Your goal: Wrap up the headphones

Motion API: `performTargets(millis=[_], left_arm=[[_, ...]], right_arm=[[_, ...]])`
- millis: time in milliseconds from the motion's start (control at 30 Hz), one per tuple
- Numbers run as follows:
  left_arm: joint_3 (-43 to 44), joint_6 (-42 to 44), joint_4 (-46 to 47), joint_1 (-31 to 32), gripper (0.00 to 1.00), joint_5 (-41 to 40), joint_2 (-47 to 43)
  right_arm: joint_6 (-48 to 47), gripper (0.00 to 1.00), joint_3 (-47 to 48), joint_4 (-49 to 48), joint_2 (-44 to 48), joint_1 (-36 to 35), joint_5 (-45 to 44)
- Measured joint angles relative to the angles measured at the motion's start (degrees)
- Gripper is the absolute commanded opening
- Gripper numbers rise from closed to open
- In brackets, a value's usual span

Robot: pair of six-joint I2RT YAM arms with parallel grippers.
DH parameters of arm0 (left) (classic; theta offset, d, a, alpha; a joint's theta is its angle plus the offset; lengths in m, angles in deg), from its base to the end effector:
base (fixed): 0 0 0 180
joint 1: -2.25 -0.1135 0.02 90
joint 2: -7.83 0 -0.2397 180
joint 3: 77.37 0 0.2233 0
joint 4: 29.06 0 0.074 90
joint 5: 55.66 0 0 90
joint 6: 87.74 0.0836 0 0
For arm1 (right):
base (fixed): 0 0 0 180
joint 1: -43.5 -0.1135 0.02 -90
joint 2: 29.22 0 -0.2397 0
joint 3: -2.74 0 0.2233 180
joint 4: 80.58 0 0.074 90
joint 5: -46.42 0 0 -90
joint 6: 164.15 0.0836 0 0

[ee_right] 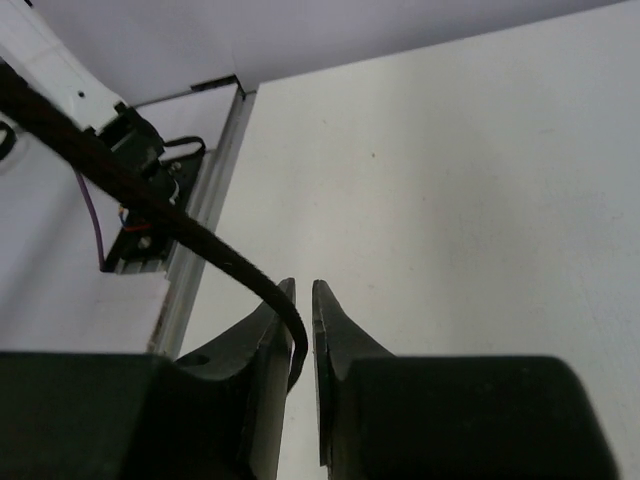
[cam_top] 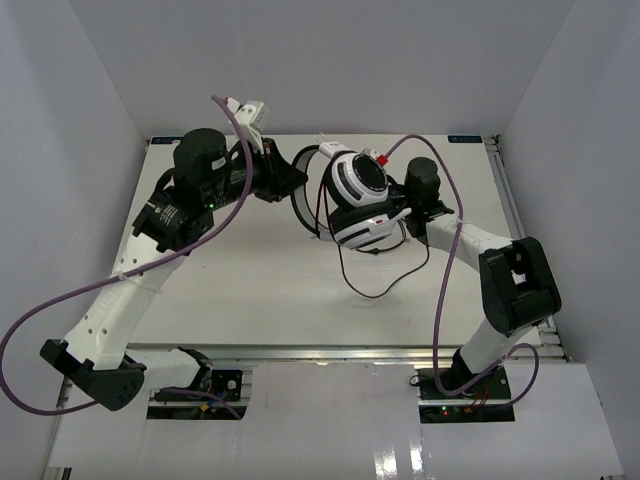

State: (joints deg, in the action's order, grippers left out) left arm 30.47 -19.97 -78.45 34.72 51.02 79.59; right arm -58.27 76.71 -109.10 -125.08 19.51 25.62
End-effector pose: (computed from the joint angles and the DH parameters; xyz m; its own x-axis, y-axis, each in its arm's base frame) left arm 0.2195 -0.1681 0.4372 -0.4635 -0.1346 -0.8758 0.6207 0.6561 -0.4293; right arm 0.2923 0.2156 0.2807 -0.1702 0.0306 -0.9849 -0.9837 -0.0639 0.1680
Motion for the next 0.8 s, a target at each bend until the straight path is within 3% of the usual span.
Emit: performTargets(millis=[167,333,633,733,800], left_arm=[[8.12,-2.49,-3.13,0.37,0.0,-2.38,3.34],[15.9,-3.8,-6.77,0.39,0.0,-10.6,6.25],[28.35,-2.43,-12.18,0.37,0.0,-29.02,12.56],[30.19,-0.23,-12.96,0.37,0.0,-35.77,14.39],[30.23,1.15,-13.19,0.26,0.0,-39.66,15.0]], right_arm=[[12.81,0.25,-3.21,-14.64,-3.25,-3.18,0.87],[16.98,0.29,-9.19,-21.41,-2.89,-7.18,2.03],[15.31,0.3,-21.55,-21.96,3.73,-11.85,5.61],[11.32,0.25,-22.67,-18.02,6.98,-12.95,6.69],[6.55,0.16,-22.65,-13.27,9.6,-13.42,6.75]])
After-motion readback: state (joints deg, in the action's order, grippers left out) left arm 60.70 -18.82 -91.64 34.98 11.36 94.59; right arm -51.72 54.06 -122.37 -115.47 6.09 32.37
